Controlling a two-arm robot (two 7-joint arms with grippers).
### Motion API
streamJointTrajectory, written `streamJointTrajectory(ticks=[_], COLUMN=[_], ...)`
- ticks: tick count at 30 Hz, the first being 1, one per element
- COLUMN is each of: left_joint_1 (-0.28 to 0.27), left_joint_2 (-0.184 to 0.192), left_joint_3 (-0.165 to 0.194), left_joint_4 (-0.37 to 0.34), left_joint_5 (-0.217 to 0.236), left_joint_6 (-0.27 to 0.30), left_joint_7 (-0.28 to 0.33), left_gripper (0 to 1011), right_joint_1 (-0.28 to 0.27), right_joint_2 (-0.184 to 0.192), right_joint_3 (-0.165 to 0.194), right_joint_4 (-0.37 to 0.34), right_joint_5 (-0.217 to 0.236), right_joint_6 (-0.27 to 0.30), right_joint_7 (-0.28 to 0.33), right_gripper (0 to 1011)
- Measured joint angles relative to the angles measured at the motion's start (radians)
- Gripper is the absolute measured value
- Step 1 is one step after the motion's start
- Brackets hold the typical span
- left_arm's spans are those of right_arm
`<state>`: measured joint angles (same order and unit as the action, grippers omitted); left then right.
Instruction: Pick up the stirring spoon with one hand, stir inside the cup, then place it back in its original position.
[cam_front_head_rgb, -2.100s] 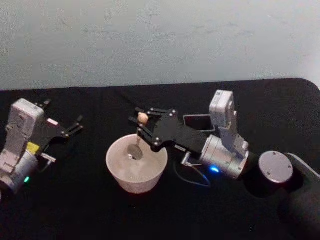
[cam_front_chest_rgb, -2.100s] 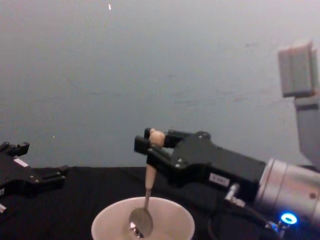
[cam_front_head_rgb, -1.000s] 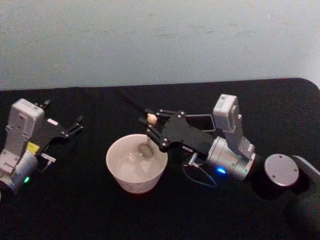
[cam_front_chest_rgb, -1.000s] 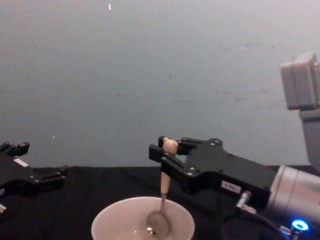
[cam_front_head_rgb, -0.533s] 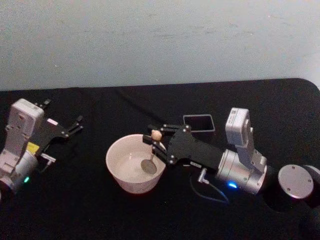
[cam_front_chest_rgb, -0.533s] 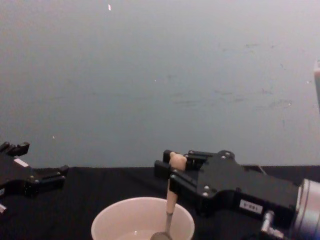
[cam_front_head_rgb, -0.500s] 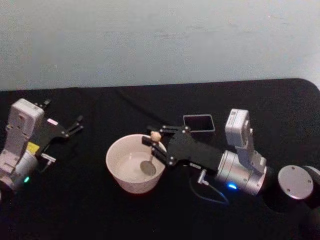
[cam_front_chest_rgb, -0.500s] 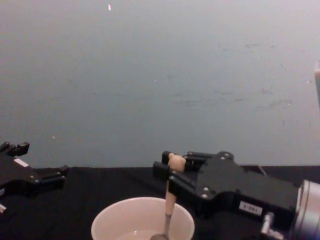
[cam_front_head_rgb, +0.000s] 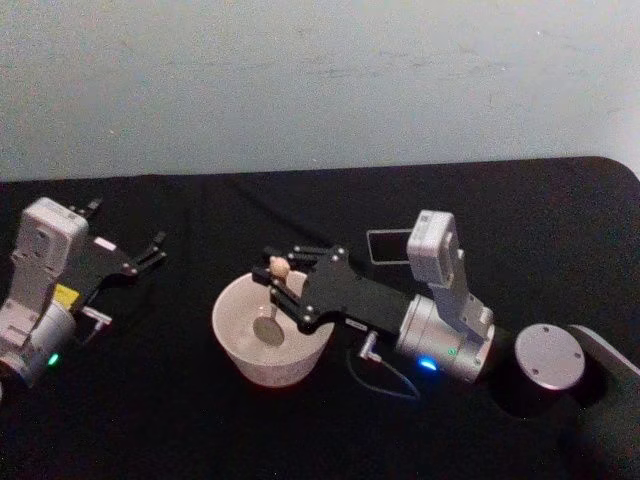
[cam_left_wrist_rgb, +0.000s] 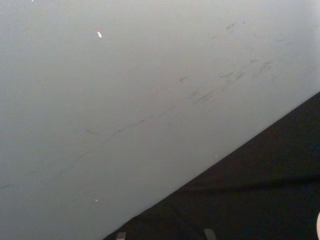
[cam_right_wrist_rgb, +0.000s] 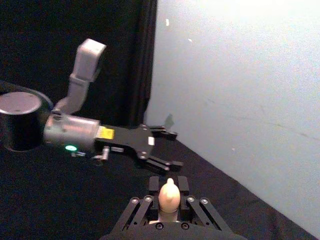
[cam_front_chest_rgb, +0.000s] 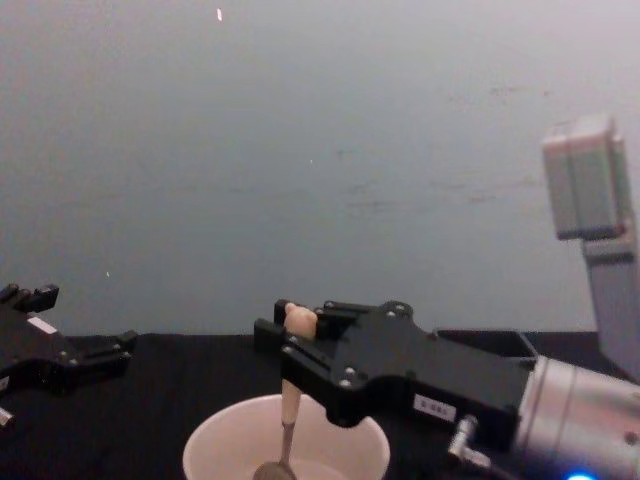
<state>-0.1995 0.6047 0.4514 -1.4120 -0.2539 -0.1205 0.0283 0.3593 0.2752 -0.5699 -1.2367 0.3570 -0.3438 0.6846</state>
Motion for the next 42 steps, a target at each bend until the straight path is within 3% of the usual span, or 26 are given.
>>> streamJointTrajectory(ticks=[8,28,42], left_joint_1=[0.000,0.000,0.000], left_joint_2=[0.000,0.000,0.000], left_joint_3=[0.000,0.000,0.000], left_joint_4=[0.000,0.000,0.000], left_joint_5=[0.000,0.000,0.000], left_joint_6=[0.000,0.000,0.000], left_joint_7=[0.000,0.000,0.000], left_gripper=[1001,1001,1001], right_joint_1=[0.033,0.032,-0.011], right_joint_2=[-0.029,-0.029,0.026], right_joint_3=[0.015,0.041,0.062], right_joint_4=[0.061,0.067,-0.004], right_joint_5=[-0.025,-0.030,-0.004], right_joint_6=[-0.008,-0.009,0.004], right_joint_7=[-0.039,-0.046,-0.019], right_gripper=[213,213,213])
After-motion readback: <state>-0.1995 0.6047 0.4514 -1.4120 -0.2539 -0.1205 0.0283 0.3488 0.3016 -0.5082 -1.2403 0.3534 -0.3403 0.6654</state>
